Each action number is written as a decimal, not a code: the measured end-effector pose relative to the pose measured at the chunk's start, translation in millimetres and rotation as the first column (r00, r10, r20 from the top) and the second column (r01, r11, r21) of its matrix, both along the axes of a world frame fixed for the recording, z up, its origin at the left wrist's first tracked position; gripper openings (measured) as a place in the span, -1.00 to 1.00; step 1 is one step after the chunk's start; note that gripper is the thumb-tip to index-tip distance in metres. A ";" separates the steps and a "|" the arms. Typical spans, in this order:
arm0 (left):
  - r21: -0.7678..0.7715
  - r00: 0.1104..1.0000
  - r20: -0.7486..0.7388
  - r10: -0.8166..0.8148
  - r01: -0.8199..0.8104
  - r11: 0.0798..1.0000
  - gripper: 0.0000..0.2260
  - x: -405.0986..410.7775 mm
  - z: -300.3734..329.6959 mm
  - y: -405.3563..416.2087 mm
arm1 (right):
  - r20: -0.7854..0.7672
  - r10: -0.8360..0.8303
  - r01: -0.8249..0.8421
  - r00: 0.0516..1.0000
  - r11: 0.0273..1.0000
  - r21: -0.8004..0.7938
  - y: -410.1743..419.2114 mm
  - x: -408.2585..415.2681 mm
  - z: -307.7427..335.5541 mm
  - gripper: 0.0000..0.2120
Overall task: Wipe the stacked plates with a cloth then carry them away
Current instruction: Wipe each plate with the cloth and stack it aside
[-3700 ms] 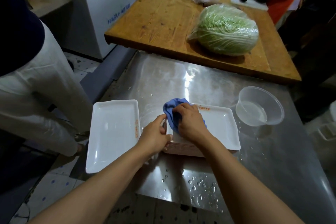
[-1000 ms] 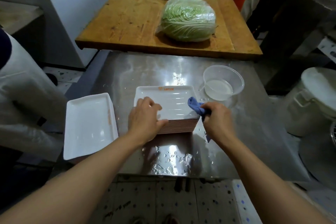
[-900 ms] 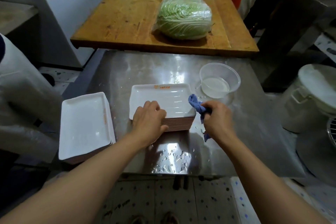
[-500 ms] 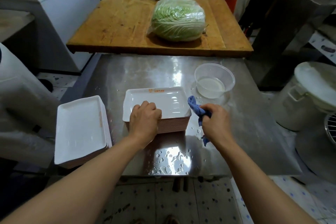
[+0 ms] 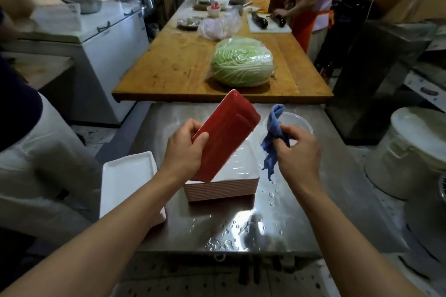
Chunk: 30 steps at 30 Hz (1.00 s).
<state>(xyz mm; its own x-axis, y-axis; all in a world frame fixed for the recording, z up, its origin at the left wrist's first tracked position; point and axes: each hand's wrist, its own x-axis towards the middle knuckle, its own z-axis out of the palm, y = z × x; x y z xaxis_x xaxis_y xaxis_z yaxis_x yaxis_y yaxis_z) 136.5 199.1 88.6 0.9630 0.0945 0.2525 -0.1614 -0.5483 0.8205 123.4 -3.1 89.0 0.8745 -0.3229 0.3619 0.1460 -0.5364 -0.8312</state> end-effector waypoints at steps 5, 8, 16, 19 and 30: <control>-0.402 0.982 -0.184 -0.038 -0.040 0.915 -0.88 -21.9 5.9 9.0 | 0.167 0.088 -0.090 0.982 0.996 0.003 23.4 -6.9 31.3 -0.78; -0.497 0.974 -0.209 -0.083 -0.033 0.867 -0.86 -28.5 7.0 10.2 | 0.218 0.167 -0.156 0.962 0.985 -0.070 43.1 -8.2 44.4 -0.74; -0.630 0.978 -0.145 -0.148 0.024 0.776 -0.86 -40.6 23.5 4.3 | 0.281 0.183 -0.061 0.942 0.917 -0.394 77.7 3.0 55.4 -0.75; -0.687 0.983 -0.125 -0.138 0.015 0.727 -0.86 -44.3 28.9 -1.2 | 0.331 0.234 -0.059 0.914 0.884 -0.464 83.8 12.1 58.3 -0.78; -0.798 0.981 -0.119 -0.152 -0.003 0.603 -0.89 -52.2 39.0 -5.4 | 0.266 0.205 -0.145 0.942 0.963 -0.227 35.4 19.4 36.3 -0.86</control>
